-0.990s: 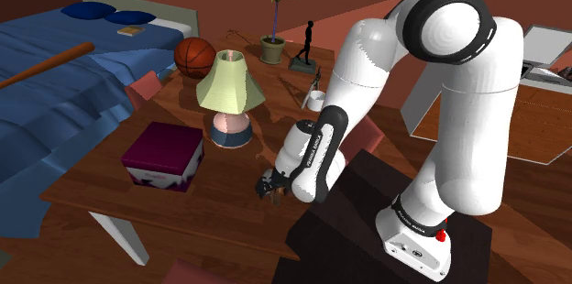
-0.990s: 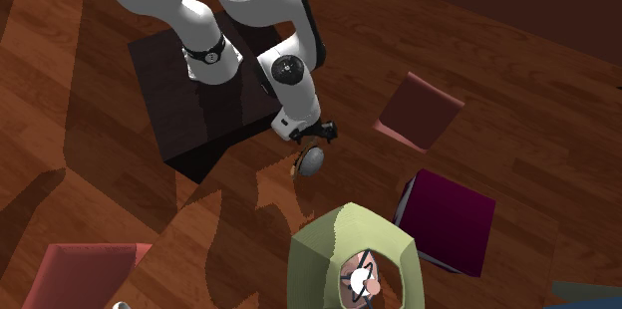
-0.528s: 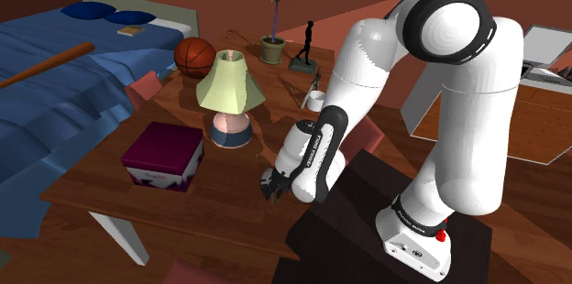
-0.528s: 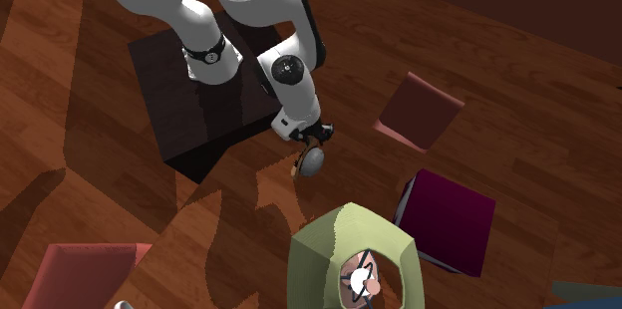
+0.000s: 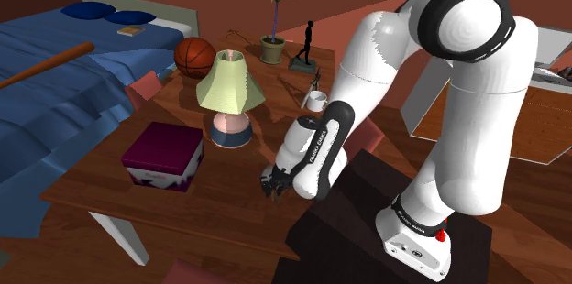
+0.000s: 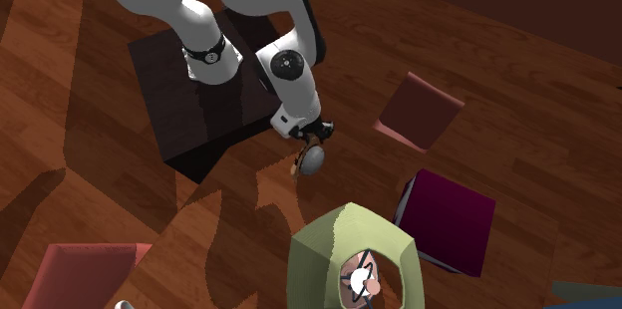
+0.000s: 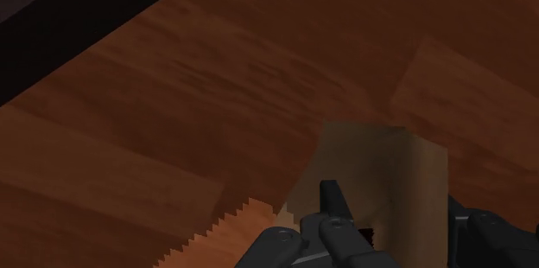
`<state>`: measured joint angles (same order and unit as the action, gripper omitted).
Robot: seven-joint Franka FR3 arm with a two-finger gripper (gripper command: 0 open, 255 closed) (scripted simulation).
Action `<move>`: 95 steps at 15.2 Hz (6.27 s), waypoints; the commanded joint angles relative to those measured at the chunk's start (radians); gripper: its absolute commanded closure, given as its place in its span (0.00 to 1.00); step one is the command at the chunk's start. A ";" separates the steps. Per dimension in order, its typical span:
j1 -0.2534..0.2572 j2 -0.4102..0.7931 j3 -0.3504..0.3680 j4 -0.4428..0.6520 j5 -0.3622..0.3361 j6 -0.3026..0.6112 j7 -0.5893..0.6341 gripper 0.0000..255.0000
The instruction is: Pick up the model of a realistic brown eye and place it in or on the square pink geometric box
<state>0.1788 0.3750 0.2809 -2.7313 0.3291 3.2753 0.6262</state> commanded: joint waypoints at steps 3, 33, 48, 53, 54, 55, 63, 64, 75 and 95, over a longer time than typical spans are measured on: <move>0.002 -0.085 0.002 -0.023 0.007 -0.061 0.007 1.00; 0.014 -0.659 -0.028 -0.052 -0.048 -0.608 0.099 1.00; -0.037 -0.384 0.028 0.336 -0.223 -0.715 0.266 1.00; -0.018 -0.203 0.025 0.565 -0.325 -0.769 0.353 1.00; -0.011 -0.167 0.022 0.614 -0.342 -0.783 0.367 1.00; -0.003 -0.131 0.019 0.664 -0.358 -0.798 0.380 1.00; 0.079 0.171 -0.014 1.127 -0.446 -0.966 0.444 1.00; 0.091 0.214 -0.018 1.197 -0.453 -0.993 0.447 1.00; 0.158 0.486 -0.045 1.569 -0.484 -1.092 0.452 1.00; 0.160 0.532 -0.052 1.555 -0.492 -1.033 0.453 0.00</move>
<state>0.3385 0.9071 0.2292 -1.1758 -0.1626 2.2426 1.0795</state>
